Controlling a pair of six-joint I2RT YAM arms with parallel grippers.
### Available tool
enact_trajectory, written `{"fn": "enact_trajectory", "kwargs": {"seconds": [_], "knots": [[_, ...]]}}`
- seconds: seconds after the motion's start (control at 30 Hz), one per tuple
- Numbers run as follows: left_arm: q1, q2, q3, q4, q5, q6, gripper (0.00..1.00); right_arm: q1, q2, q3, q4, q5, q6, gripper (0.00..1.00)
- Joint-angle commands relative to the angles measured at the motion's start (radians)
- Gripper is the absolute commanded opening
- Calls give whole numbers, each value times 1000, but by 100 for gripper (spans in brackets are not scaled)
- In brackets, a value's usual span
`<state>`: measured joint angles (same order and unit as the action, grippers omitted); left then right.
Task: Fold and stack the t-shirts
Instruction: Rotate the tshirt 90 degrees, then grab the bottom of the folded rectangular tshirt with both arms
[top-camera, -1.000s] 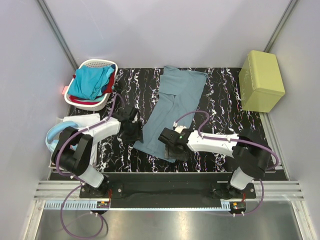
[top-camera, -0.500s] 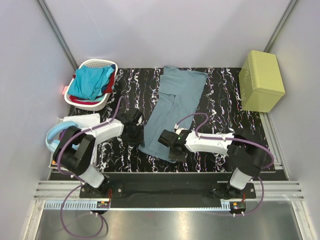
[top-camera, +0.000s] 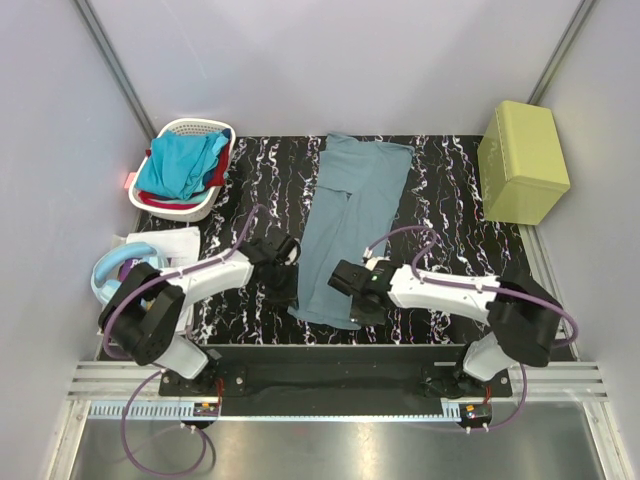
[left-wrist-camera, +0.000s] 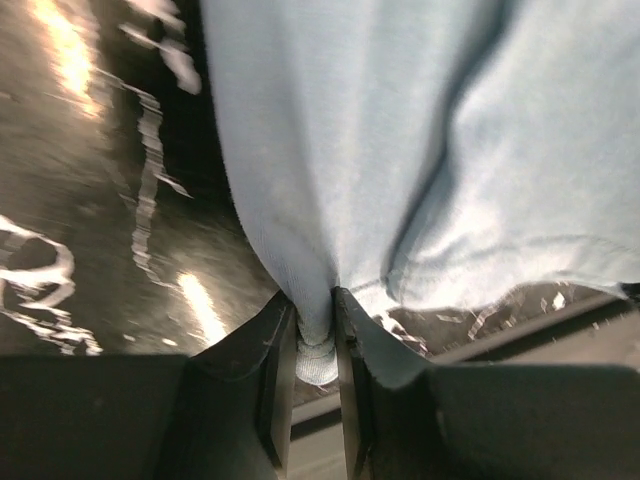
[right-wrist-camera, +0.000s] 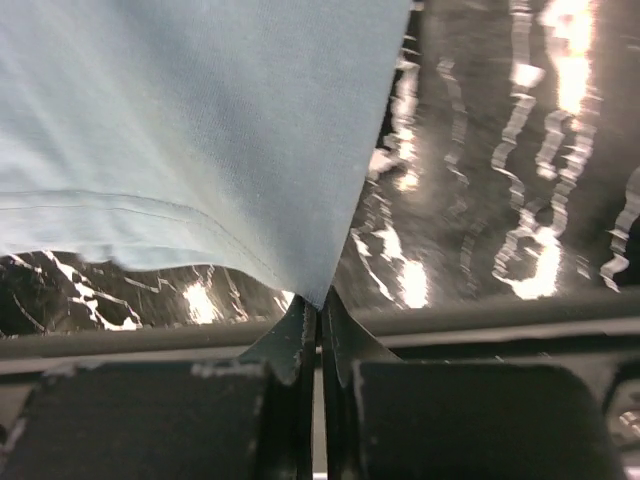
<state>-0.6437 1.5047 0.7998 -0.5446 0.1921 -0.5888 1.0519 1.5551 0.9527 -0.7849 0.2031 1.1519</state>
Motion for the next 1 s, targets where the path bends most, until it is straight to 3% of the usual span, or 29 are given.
{"fn": "enact_trajectory", "kwargs": {"seconds": [0.0, 0.7, 0.97], "knots": [[-50, -41, 19, -17, 53, -37, 23, 7, -92, 11, -143, 79, 55, 0], [-201, 166, 199, -89, 122, 9, 17, 8, -148, -55, -379, 87, 141, 0], [-203, 52, 229, -97, -15, 0, 14, 3, -182, 56, -375, 220, 164, 0]]}}
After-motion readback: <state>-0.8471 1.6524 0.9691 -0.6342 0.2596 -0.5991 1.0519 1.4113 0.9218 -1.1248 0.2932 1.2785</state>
